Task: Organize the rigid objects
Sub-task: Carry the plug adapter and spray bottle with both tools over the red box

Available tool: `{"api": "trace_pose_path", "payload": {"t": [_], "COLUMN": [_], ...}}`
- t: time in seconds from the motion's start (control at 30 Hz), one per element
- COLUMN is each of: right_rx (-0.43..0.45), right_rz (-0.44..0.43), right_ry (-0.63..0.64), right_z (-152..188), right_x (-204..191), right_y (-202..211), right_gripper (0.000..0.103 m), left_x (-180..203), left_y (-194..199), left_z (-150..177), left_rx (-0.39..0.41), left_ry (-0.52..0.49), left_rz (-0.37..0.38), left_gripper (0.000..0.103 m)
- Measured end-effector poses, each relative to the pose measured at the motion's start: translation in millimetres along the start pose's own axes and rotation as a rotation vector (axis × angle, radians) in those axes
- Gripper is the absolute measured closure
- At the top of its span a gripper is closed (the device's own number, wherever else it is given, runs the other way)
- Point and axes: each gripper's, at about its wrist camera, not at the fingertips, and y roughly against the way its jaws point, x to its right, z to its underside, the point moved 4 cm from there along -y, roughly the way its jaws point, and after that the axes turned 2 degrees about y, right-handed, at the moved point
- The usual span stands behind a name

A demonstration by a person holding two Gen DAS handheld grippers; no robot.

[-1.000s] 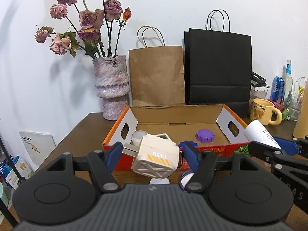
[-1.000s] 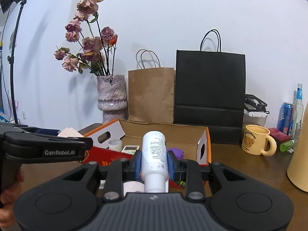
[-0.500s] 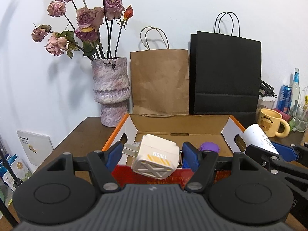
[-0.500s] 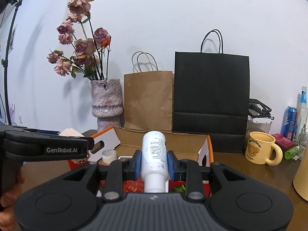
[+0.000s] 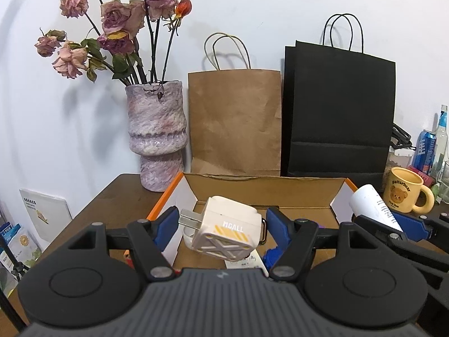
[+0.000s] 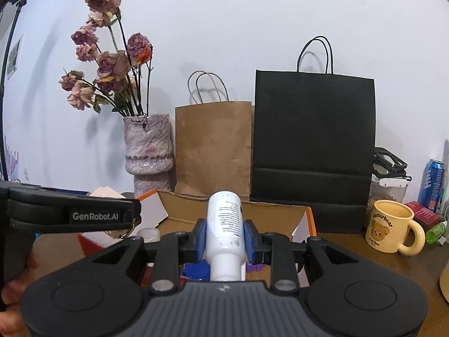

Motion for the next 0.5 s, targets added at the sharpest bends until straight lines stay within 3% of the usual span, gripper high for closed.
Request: {"api": "trace_pose_path", "payload": {"t": [0.5], "right_rx": [-0.028], "right_rz": [-0.012], "right_ry": [-0.006], "right_z": [-3], "right_x": [9], "right_y": [-52], "right_gripper": [0.076], "left_x": [6], "left_y": [-46], "left_z": [-11], "left_rx": [-0.009], "left_ry": [-0.021], "left_rz": [-0.014], "left_gripper": [0.033]}}
